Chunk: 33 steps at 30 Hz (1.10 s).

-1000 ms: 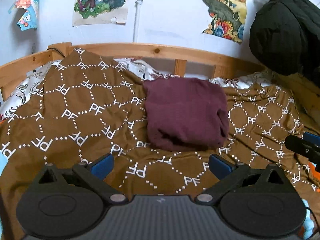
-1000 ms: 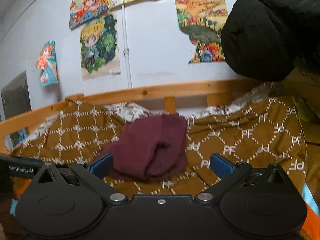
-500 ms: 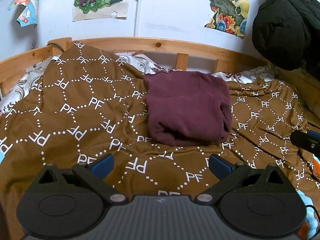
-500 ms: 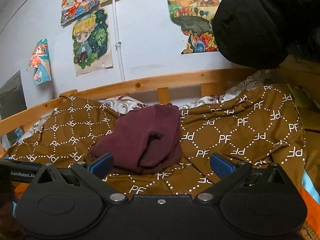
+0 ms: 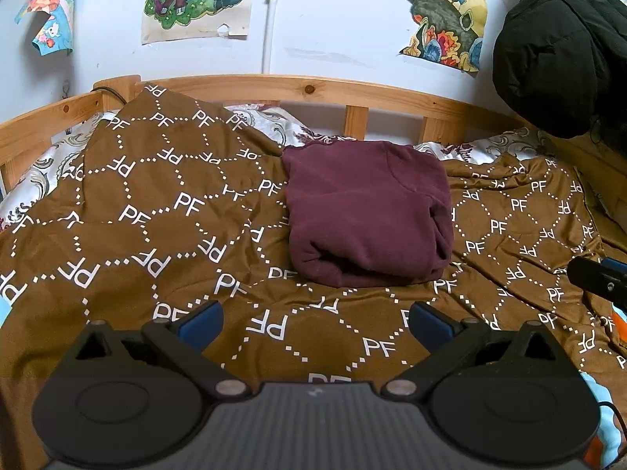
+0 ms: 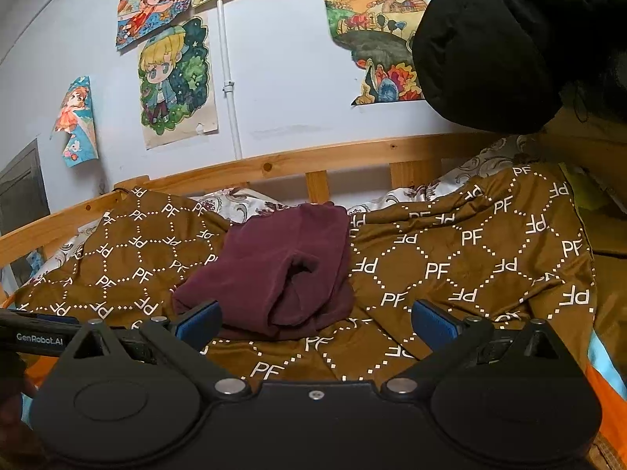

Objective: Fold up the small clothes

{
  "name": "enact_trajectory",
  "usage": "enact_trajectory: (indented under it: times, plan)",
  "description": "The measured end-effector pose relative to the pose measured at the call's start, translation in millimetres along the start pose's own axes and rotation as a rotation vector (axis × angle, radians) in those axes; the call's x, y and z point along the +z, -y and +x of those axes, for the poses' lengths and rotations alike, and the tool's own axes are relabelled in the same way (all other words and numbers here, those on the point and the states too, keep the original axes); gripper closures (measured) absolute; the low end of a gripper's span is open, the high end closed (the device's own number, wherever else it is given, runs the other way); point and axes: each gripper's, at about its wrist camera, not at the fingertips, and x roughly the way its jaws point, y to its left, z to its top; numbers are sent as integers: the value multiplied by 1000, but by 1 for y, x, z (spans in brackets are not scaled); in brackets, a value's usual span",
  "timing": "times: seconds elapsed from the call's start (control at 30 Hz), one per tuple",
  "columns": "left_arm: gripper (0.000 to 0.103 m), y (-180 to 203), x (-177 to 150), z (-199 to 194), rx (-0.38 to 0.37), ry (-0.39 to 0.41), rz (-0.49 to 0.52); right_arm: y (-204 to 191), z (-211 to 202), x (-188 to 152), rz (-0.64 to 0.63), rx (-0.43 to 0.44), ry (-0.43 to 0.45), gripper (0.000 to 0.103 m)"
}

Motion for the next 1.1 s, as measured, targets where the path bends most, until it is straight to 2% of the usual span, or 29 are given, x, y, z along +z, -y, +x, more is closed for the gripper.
enact_trajectory:
  times: [1.1]
  plan:
    - [1,1,0,-1,3,-5,-9,0,0,0,1,0,1,1]
